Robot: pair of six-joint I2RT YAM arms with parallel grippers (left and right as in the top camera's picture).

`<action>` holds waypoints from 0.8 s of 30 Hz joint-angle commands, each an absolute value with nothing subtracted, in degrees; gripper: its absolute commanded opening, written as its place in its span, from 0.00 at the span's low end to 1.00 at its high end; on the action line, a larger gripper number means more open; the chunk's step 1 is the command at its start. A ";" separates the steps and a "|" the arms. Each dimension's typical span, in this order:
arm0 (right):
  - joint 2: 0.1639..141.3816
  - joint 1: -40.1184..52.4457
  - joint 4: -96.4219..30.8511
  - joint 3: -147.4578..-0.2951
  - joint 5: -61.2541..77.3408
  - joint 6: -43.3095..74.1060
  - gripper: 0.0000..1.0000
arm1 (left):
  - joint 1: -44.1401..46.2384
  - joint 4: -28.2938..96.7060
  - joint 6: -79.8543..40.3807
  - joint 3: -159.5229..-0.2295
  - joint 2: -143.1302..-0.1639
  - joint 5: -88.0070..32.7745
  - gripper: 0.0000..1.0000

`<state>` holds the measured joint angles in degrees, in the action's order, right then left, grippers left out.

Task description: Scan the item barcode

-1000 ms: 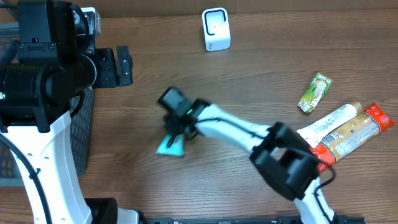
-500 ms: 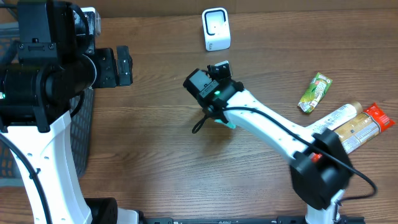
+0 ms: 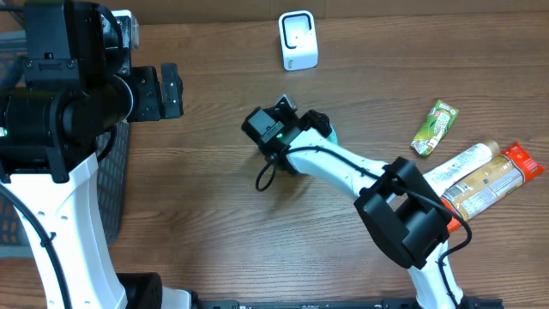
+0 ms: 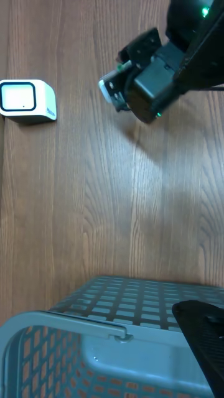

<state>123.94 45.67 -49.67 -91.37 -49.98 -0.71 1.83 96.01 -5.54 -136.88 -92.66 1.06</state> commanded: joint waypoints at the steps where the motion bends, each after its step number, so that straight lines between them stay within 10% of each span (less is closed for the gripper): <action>1: 123.26 47.20 -50.09 -91.70 -41.08 -0.60 0.84 | 1.80 95.77 -4.45 -137.01 -92.60 0.58 1.00; 12: 114.06 34.26 -59.66 -95.79 -11.97 6.61 1.00 | 1.80 95.77 -4.45 -137.01 -92.60 0.58 1.00; 24: 115.94 32.25 -57.65 -90.50 -6.70 -4.16 0.79 | 1.80 95.77 -4.45 -137.01 -92.60 0.58 1.00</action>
<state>113.73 29.52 -59.83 -92.90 -6.17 -1.91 1.83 96.01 -5.54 -136.88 -92.66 1.06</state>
